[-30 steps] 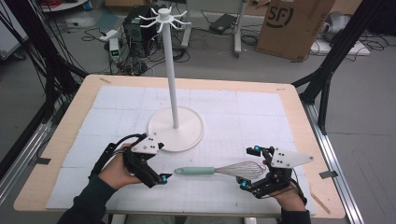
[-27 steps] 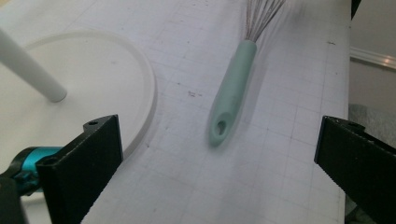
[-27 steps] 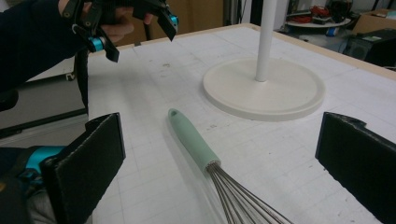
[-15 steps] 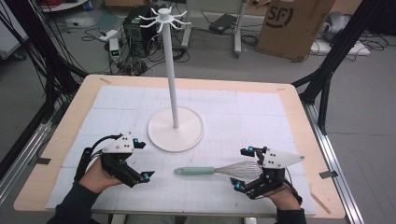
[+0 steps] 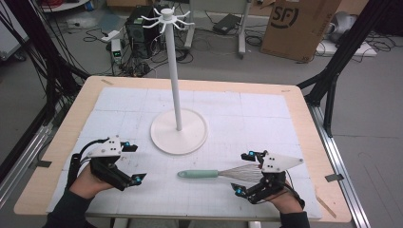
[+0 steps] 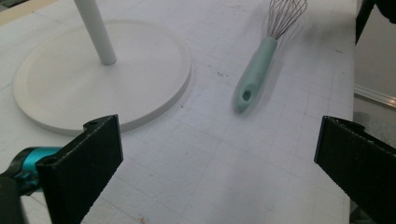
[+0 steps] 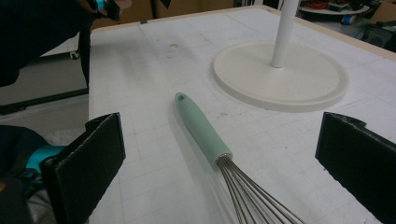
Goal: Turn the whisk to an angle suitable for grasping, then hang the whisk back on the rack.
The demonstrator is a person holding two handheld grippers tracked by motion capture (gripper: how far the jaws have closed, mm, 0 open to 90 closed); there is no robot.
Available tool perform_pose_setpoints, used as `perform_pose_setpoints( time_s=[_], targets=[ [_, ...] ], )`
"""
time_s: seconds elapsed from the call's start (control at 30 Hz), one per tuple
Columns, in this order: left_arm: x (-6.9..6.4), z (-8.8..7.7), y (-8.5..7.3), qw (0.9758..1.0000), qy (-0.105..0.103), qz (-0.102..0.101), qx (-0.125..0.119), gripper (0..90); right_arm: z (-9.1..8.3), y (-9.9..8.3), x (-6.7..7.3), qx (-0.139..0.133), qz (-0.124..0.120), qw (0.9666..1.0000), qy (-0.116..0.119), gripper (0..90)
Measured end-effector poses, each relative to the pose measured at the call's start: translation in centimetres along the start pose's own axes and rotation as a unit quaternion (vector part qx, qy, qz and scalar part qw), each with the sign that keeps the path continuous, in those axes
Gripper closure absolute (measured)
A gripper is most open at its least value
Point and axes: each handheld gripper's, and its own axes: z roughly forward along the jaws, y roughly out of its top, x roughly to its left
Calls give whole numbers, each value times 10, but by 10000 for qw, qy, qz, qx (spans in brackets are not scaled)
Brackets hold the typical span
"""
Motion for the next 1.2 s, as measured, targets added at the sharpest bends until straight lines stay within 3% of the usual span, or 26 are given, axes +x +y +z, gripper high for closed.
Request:
perform_pose_setpoints(
  time_s=[0.13, 0.4, 0.53, 0.8, 1.03, 1.2],
  targets=[
    [-3, -5, -5, 9999, 45, -11, -113, 17, 0, 0, 1, 46, 16, 10000, -75, 0],
    [-1, -8, -26, 9987, 192, -325, -338, 16, 0, 2, 4, 188, 169, 9996, -113, 0],
    [-3, -10, -30, 9981, 214, -355, -446, 16, 1, 2, 5, 189, 129, 9996, -140, 0],
    [-6, -11, -33, 9985, 170, -340, -386, 17, -4, 4, 4, 106, 66, 9997, -222, 0],
    [-7, -8, -33, 9989, 79, -264, -370, 16, -2, 6, 3, 198, 59, 9997, -138, 0],
    [-6, -10, -34, 9984, 83, -327, -445, 17, -1, 9, 2, 195, 16, 9998, -108, 0]
  ],
)
